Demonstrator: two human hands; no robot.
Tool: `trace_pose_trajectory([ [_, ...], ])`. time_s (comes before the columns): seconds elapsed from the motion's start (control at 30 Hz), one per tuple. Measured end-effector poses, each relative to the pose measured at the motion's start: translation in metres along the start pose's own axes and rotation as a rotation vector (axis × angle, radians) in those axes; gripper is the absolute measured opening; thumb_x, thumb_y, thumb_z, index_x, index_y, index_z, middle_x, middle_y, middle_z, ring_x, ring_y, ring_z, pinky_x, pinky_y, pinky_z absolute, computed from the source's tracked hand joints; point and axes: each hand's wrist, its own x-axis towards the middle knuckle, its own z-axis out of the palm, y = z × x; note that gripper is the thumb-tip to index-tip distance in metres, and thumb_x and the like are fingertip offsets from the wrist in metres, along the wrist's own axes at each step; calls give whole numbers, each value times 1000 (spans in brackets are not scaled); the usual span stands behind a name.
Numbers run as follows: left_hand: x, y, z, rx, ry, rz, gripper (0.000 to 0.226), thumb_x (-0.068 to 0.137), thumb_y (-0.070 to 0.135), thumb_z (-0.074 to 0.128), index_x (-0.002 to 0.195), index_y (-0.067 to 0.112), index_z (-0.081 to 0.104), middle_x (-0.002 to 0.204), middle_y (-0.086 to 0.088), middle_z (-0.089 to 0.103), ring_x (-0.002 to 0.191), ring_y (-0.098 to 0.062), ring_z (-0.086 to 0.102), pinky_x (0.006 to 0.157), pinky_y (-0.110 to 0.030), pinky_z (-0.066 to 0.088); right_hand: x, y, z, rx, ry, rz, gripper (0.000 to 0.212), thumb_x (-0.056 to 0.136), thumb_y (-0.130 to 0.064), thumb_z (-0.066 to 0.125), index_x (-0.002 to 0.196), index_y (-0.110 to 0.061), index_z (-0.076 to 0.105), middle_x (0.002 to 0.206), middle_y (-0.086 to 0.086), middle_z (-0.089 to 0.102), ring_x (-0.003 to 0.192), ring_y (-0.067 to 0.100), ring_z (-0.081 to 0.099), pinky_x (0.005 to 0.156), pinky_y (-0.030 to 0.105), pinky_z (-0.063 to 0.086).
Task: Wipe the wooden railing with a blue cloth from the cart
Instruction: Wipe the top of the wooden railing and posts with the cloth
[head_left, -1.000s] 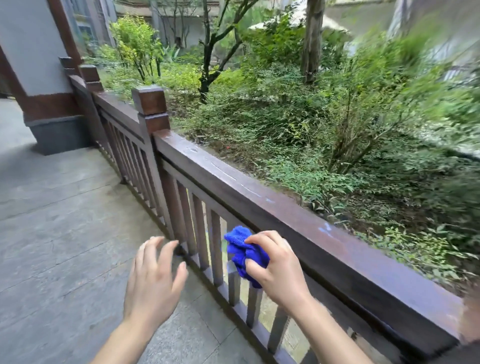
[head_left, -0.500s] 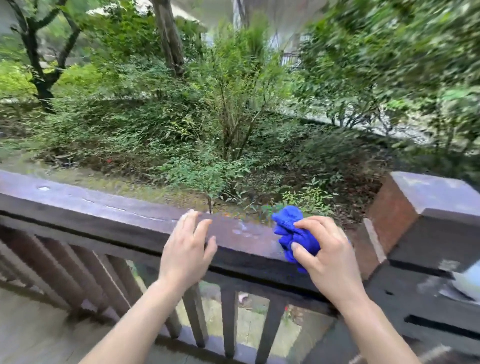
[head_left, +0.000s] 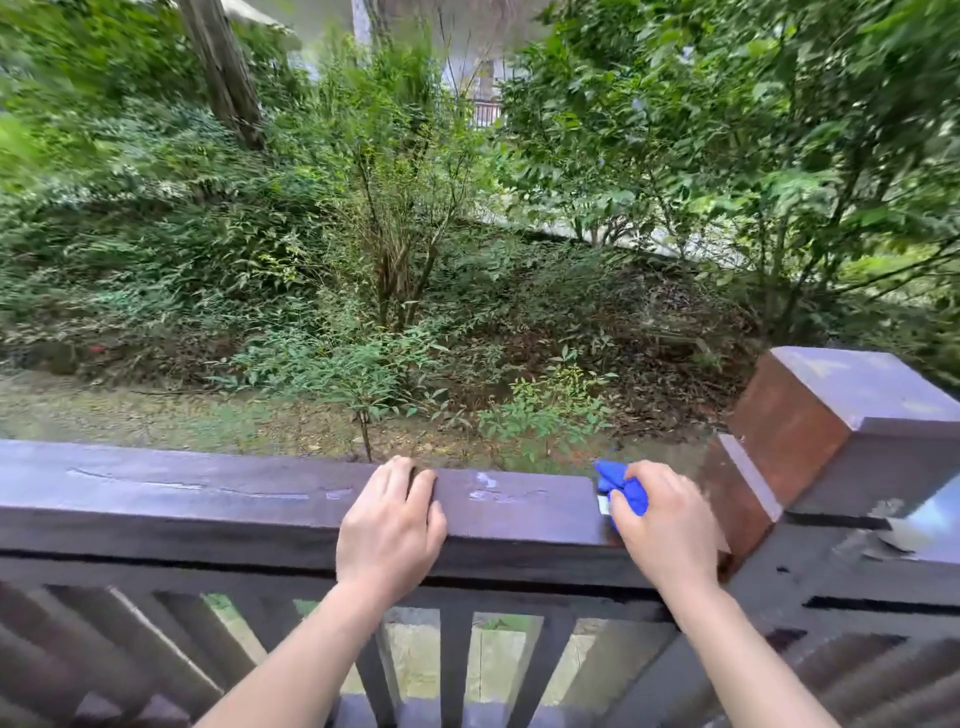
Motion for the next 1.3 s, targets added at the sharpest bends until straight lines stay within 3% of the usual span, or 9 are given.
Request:
trace_pose_trajectory([
  [0.13,-1,-2,5,14,18,16,30,91,30,45,110,13,63,118,-11,61,112,-31,58,95,-39,50,-28,-30,18,40,-43,-288,30,78,-31,65,107,-26,67,107,-7,68,96,19,59,83,30,49],
  [0.3,-1,-1,4,16,40,14,30,91,29,46,108,12,63,118,-13,62,116,-32,58,96,-41,51,8,-36,20,76,-42,-19,25,76,-20,69,102,-20,71,106,1,69,96,29,61,80,35,50],
  [0.47,-1,-1,6,20,65,16,32,90,29,48,110,12,65,120,-13,64,117,-32,59,97,-40,51,-30,-56,39,115,-28,-310,27,78,-34,63,104,-30,65,110,-10,64,99,13,56,82,21,42],
  [0.63,-3,-1,5,25,84,14,33,89,30,48,110,12,67,120,-13,65,117,-32,60,98,-40,51,6,-58,38,93,-32,-62,26,78,-25,69,103,-22,69,106,1,66,97,28,59,80,33,47],
  [0.8,-2,0,6,26,106,9,32,88,30,48,106,13,69,117,-13,65,112,-32,62,93,-40,53,-43,-70,50,160,-57,-399,31,82,-35,62,111,-25,63,114,-2,63,104,18,54,91,25,41],
  [0.97,-3,2,2,25,99,-3,34,88,31,47,106,13,69,117,-12,66,114,-31,62,92,-39,54,8,-73,47,111,-80,-116,27,83,-26,65,109,-19,67,109,3,64,98,29,55,83,35,47],
  [1.1,-3,1,4,23,84,-1,34,88,30,47,108,13,69,118,-12,66,114,-31,62,93,-39,54,-30,-80,56,148,-89,-413,29,84,-37,61,110,-27,61,112,-4,59,98,19,51,86,30,45],
  [1.17,-3,0,6,24,88,-1,34,88,30,48,109,13,69,119,-12,66,114,-32,62,94,-39,54,-23,-69,54,108,-78,-486,25,83,-37,61,105,-26,62,104,-3,61,89,21,52,80,33,47],
  [1.3,-2,2,4,27,77,-11,35,88,30,48,110,13,70,120,-12,66,115,-32,63,94,-39,54,21,-82,52,44,-77,-187,17,82,-32,64,93,-19,68,89,4,63,83,32,54,75,37,46],
])
